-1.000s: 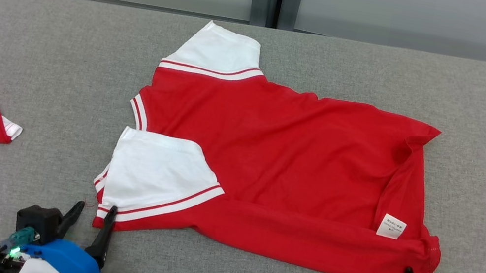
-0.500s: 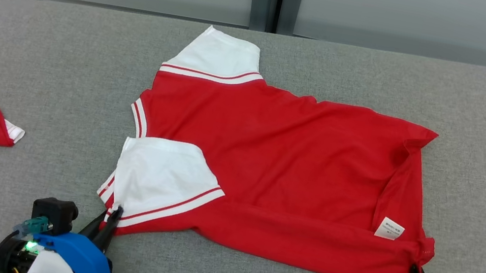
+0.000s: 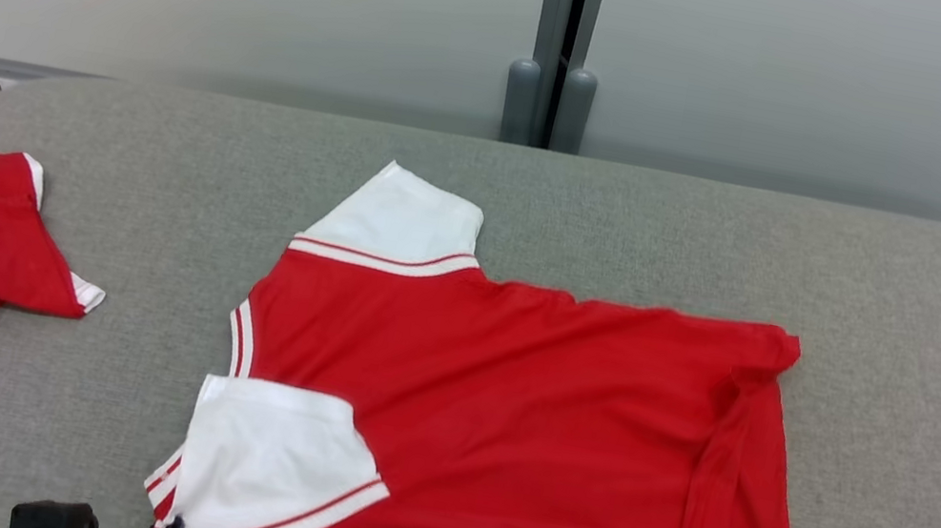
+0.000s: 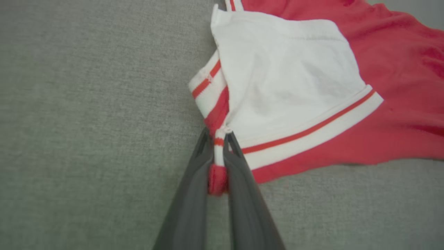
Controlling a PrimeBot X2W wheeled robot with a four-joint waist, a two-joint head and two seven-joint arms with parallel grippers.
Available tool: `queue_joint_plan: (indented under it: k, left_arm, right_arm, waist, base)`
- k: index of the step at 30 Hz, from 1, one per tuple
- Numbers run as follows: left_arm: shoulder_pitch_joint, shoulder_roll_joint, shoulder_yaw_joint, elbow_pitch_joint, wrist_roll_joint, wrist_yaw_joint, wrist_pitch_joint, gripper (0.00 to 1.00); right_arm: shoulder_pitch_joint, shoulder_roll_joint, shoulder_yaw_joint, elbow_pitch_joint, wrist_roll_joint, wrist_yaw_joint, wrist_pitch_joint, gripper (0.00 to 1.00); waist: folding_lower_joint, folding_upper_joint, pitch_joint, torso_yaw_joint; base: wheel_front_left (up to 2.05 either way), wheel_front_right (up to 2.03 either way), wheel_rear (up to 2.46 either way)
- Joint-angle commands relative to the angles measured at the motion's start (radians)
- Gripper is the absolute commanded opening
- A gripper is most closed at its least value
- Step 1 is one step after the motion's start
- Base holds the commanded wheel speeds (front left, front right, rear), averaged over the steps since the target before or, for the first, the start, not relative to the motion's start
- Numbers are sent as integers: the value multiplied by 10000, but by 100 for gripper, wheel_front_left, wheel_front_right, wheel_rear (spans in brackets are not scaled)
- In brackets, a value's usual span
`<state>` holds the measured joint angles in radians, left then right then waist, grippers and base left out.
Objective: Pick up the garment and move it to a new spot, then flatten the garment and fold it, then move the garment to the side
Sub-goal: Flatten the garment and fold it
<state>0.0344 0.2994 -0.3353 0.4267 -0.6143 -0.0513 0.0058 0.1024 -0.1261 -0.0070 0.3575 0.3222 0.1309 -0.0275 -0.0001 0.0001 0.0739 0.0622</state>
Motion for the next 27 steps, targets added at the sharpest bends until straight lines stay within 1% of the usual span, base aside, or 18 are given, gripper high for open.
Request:
queue_joint_plan:
  k: [1, 8, 10, 11, 12, 13, 19, 22, 27]
  left_arm:
    - [131, 103, 43, -29, -25, 56, 42, 0]
    - [956, 333, -105, -774, -120, 319, 616, 0]
    - [1080, 343, -159, -891, -169, 320, 718, 0]
    - [1108, 349, -162, -936, -173, 333, 709, 15]
    - [1085, 330, -147, -973, -76, 396, 563, 89]
    - [1057, 271, -152, -975, -34, 459, 487, 100]
    - [706, 65, 16, -1291, 654, 1078, -1035, 100]
    - [446, 118, 140, -1569, 1022, 1352, -1719, 100]
    - [-189, 251, 277, -2288, 1637, 1715, -2316, 100]
  right_arm:
    - [170, -37, -62, -30, 58, -3, 20, 0]
    - [1077, -44, -313, -196, 68, -4, 398, 0]
    - [1158, 25, -327, -200, 46, -4, 493, 0]
    - [1192, 47, -357, -188, 1, -4, 552, 35]
    - [1192, 74, -382, -223, -23, -4, 591, 56]
    - [1179, 112, -400, -263, -50, -3, 602, 100]
    - [855, 190, -626, -1270, -384, -1, -32, 100]
    - [613, 166, -769, -2001, -681, -1, -303, 100]
    - [200, 156, -908, -3427, -1018, -1, -394, 100]
  waist:
    - [1, -1, -31, 6]
    - [1, -1, -324, 80]
    - [1, -1, -348, 64]
    - [1, -1, -349, 61]
    - [1, -1, -340, 62]
    - [1, -1, -331, 60]
    - [1, -1, -259, -7]
    - [1, -1, -236, -66]
    - [1, -1, -199, -77]
  base:
    - [0, 0, 0]
    - [0, 0, 0]
    - [0, 0, 0]
    - [0, 0, 0]
    - [0, 0, 0]
    - [0, 0, 0]
    - [0, 0, 0]
    - [0, 0, 0]
    - [0, 0, 0]
